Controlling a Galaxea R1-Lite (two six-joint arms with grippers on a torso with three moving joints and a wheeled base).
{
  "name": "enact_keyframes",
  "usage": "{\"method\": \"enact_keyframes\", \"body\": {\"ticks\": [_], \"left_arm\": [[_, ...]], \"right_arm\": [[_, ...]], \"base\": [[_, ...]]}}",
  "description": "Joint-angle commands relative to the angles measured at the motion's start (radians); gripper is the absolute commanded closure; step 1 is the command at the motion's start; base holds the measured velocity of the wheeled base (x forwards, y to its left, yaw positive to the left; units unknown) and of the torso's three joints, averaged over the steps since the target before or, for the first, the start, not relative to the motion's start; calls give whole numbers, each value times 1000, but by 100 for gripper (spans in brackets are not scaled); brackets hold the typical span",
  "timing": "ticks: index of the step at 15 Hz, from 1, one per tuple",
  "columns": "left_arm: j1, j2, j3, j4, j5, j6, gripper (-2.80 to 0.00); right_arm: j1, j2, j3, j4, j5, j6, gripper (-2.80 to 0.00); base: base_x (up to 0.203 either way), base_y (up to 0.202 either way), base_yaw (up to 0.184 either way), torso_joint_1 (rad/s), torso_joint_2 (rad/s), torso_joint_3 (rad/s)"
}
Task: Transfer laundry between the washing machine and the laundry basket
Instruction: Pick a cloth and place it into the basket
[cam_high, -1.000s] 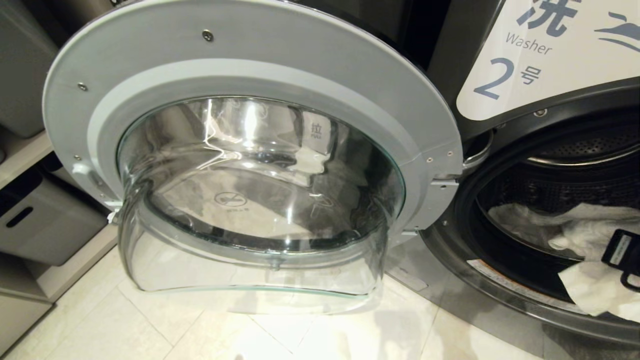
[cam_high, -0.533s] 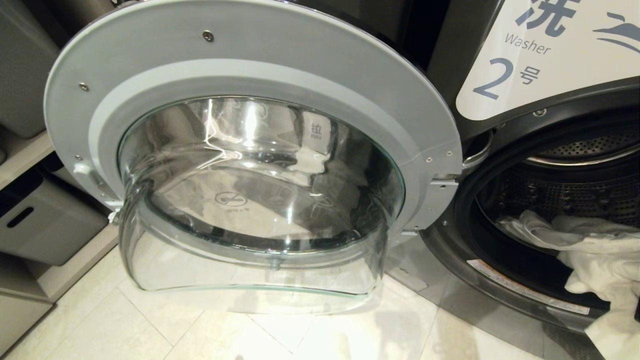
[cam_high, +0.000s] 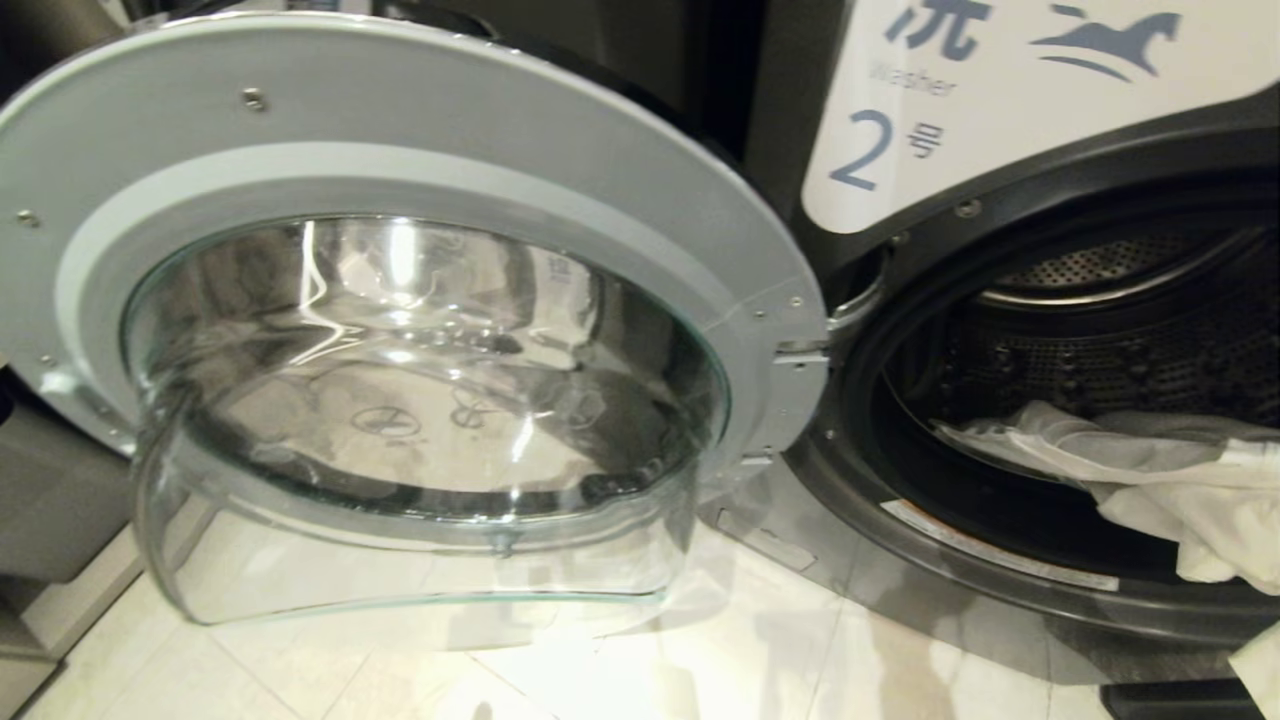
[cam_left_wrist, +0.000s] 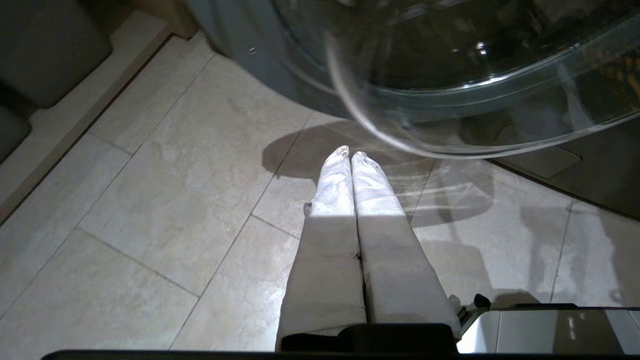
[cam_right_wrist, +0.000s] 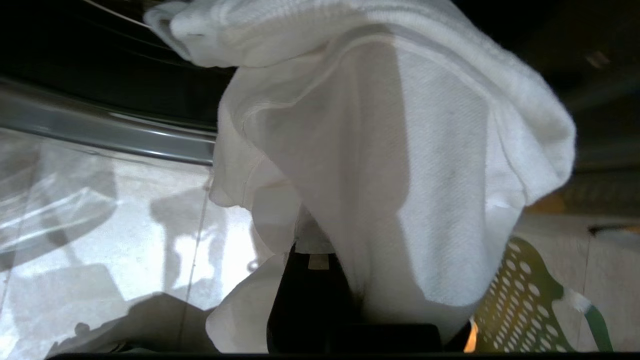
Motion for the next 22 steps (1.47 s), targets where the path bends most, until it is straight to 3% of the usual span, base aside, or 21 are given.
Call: {"method": "enact_keyframes", "body": {"ticks": [1, 14, 19, 22], "left_arm": [[0, 0, 2, 1, 0, 0, 0], [0, 0, 2, 1, 0, 0, 0], [0, 0, 2, 1, 1, 0, 0], [0, 0, 2, 1, 0, 0, 0]], "right_arm": [[20, -21, 35, -2, -2, -2, 0], [29, -22, 55, -7, -24, -16, 0], [29, -20, 3, -7, -38, -15, 0], [28, -20, -66, -7, -49, -15, 0]], "base": [[1, 9, -173, 6, 2, 3], [0, 8, -173, 3, 1, 3], [0, 4, -148, 3, 1, 2], [2, -1, -15, 2, 2, -2]]}}
